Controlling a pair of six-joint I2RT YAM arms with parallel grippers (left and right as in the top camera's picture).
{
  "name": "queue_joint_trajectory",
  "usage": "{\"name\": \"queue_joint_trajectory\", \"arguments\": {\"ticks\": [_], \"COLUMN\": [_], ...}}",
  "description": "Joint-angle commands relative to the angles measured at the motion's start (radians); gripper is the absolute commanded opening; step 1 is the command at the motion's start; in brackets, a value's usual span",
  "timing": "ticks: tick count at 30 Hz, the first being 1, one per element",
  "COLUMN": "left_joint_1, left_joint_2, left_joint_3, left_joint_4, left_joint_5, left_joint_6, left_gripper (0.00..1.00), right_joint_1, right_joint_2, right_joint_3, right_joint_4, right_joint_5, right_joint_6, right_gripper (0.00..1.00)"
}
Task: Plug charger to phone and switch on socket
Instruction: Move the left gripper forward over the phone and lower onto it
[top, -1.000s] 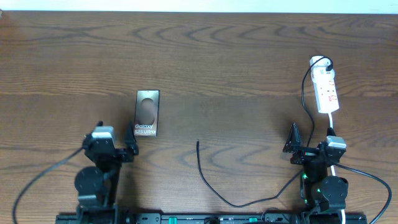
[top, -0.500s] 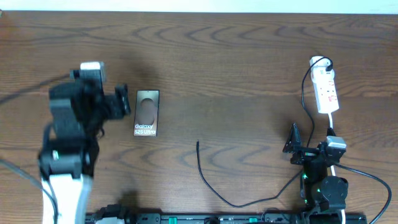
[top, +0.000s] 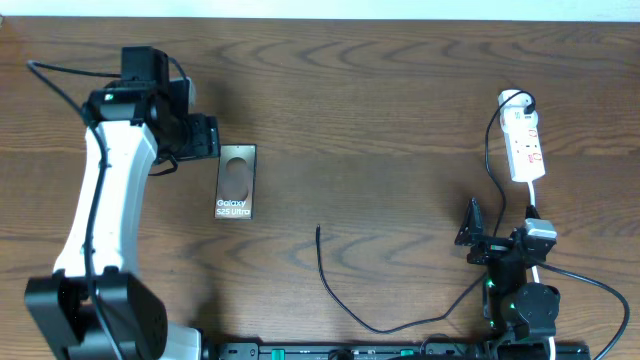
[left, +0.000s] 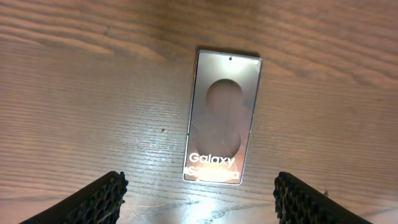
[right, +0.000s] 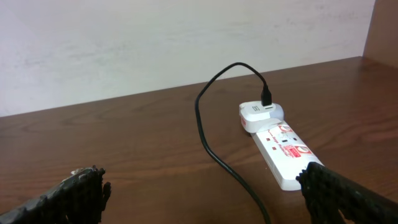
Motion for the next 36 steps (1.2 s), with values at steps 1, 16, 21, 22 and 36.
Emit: {"name": "queue_joint_trajectory", "arguments": {"ticks": [1, 16, 21, 22, 36], "left_joint_1": [-0.002, -0.011, -0.047, -0.048, -0.079], "left_joint_2": [0.030, 0.043, 0.045, 0.047, 0.249], "left_joint_3": [0.016, 0.001, -0.061, -0.071, -0.112], "left_joint_4": [-0.011, -0.016, 0.005, 0.014, 0.103], "left_joint_5": [0.012, 0.053, 0.052, 0.052, 0.024], "left_joint_6": [-0.009, -0.008, 0.011, 0.010, 0.010], "left_gripper": [0.68, 0.98, 0.98, 0.98, 0.98], "right_joint_1": [-0.006, -0.006, -0.006, -0.006, -0.006], "right_joint_2": [-0.002, -0.002, -0.002, -0.002, -0.002], "right_joint_3": [-0.001, -0.001, -0.001, -0.001, -0.001], "right_joint_4": [-0.003, -0.003, -0.003, -0.003, -0.003], "right_joint_5": [0.012, 0.012, 0.012, 0.012, 0.012], "right_joint_6": [-0.015, -0.015, -0.014, -0.014, -0.014], "right_gripper": [0.99, 0.99, 0.99, 0.99, 0.99]}}
